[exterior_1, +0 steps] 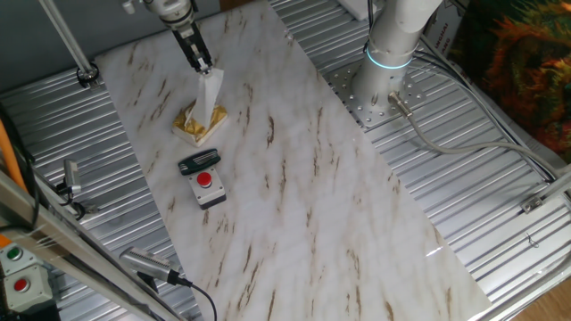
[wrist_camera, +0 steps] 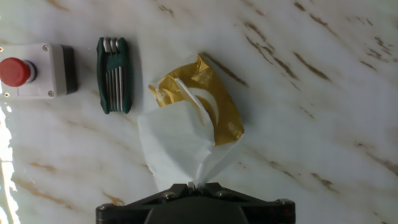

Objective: Pull out a napkin

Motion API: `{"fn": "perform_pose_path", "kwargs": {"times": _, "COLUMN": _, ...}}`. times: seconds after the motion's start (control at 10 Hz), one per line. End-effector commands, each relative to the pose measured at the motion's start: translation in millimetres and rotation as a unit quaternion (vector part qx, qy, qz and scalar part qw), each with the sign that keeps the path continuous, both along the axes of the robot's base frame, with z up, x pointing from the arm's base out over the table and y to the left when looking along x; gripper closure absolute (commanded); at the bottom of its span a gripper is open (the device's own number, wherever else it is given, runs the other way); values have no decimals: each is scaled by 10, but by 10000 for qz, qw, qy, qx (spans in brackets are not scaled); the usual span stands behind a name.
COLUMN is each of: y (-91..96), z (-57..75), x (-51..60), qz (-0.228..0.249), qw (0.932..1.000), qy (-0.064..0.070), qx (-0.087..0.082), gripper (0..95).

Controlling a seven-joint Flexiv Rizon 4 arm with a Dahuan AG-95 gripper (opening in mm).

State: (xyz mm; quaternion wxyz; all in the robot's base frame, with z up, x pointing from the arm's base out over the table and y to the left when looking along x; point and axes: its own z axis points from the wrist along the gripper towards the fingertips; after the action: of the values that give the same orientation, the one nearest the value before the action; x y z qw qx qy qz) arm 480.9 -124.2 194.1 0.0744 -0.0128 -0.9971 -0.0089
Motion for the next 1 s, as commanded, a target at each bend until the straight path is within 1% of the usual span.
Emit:
{"fn": "perform_pose_path", "kwargs": {"times": 0.1, "y": 0, "z": -2, "x": -13, "qz": -34, "qw": 10000, "qy": -34, "qx": -48, "gripper": 950}}
{"fn": "perform_pose_path", "kwargs": {"times": 0.2, "y": 0, "z": -2, "x": -13, "qz": -52, "qw": 10000, "qy": -62, "qx": -40, "gripper": 950}}
{"fn": "perform_pose_path", "kwargs": {"times": 0.3, "y": 0, "z": -2, "x": -13, "qz": -47, "qw": 9999, "qy": -125, "qx": -23, "gripper": 950}}
{"fn": "perform_pose_path", "kwargs": {"times": 0.4, "y": 0, "z": -2, "x": -13, "qz": -18, "qw": 9997, "qy": -246, "qx": 1, "gripper": 950}}
{"fn": "perform_pose_path", "kwargs": {"times": 0.6, "y": 0, "z": -2, "x": -13, "qz": 3, "qw": 9993, "qy": -383, "qx": 2, "gripper": 950}}
{"fn": "perform_pose_path", "kwargs": {"times": 0.9, "y": 0, "z": -2, "x": -13, "qz": 109, "qw": 9982, "qy": -583, "qx": -36, "gripper": 950}}
{"fn": "perform_pose_path", "kwargs": {"times": 1.0, "y": 0, "z": -2, "x": -13, "qz": 33, "qw": 9982, "qy": -599, "qx": -75, "gripper": 950}}
